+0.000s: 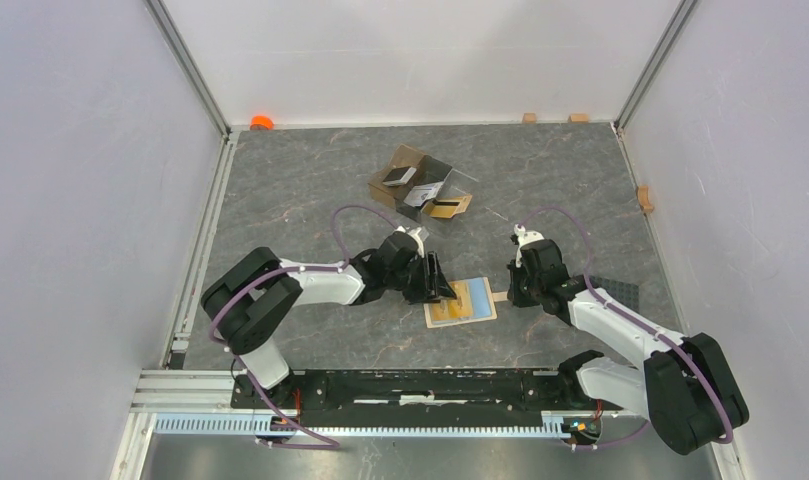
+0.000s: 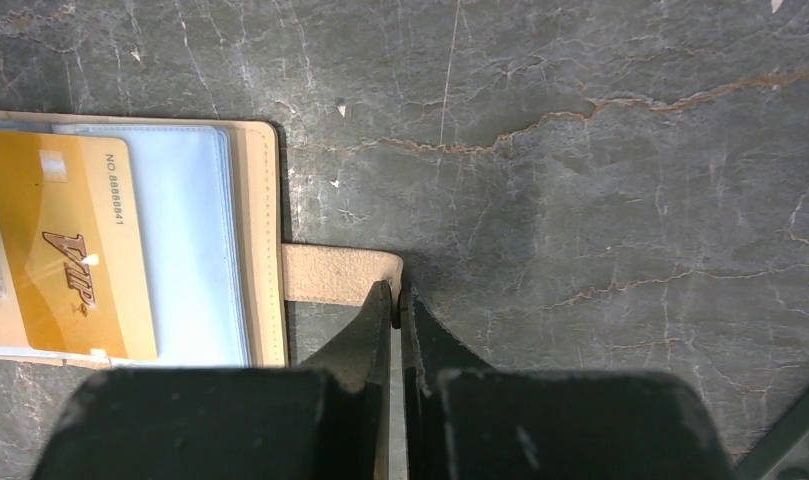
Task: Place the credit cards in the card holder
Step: Insert the credit card into the card holder.
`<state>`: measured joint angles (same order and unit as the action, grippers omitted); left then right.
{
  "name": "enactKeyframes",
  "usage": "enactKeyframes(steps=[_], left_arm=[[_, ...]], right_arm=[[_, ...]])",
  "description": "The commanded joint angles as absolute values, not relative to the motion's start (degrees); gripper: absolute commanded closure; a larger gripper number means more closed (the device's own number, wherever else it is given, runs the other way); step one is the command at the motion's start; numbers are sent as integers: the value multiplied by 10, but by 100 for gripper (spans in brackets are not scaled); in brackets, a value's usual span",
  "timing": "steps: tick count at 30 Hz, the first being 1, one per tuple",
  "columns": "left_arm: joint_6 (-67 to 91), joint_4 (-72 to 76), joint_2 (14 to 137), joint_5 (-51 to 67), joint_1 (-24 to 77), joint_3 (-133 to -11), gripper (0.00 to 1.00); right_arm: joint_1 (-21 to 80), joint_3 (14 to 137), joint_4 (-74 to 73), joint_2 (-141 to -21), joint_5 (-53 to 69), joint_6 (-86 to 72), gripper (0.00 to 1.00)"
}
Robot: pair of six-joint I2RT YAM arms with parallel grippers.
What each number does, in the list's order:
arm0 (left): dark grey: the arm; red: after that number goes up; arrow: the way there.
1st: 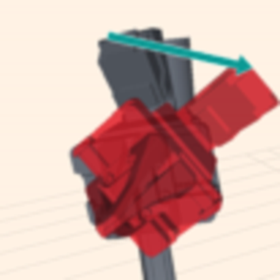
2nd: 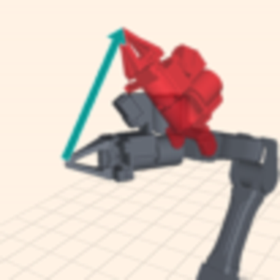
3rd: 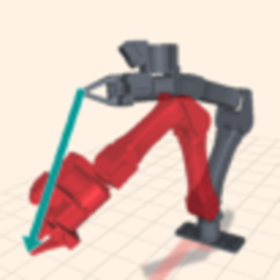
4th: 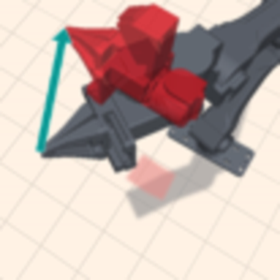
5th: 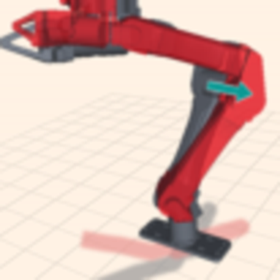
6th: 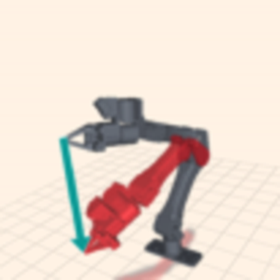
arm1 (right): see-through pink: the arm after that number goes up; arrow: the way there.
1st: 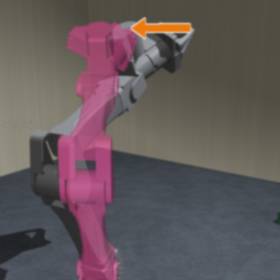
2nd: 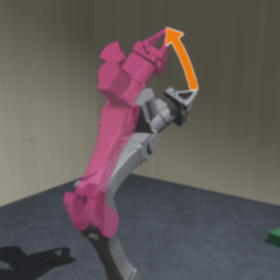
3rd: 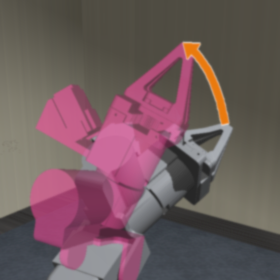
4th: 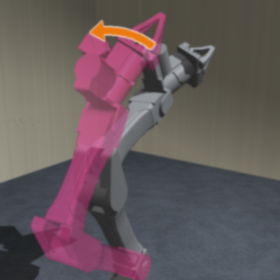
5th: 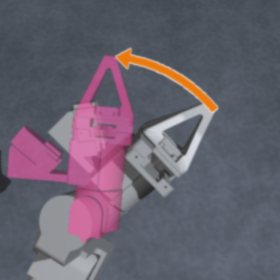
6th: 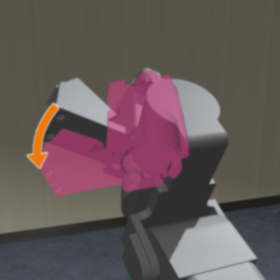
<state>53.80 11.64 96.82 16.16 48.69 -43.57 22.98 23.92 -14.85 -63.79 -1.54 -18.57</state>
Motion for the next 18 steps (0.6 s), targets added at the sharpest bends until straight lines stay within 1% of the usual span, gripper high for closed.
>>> enactKeyframes(steps=[1,4,18], left_arm=[[522,109,994,165,495,-438,42],[534,141,1011,176,498,-436,42],[539,183,1052,189,503,-465,43]], right_arm=[[228,247,-161,-634,-33,-174,100],[228,248,-162,-631,-32,-174,100],[227,249,-156,-649,-30,-174,100]])
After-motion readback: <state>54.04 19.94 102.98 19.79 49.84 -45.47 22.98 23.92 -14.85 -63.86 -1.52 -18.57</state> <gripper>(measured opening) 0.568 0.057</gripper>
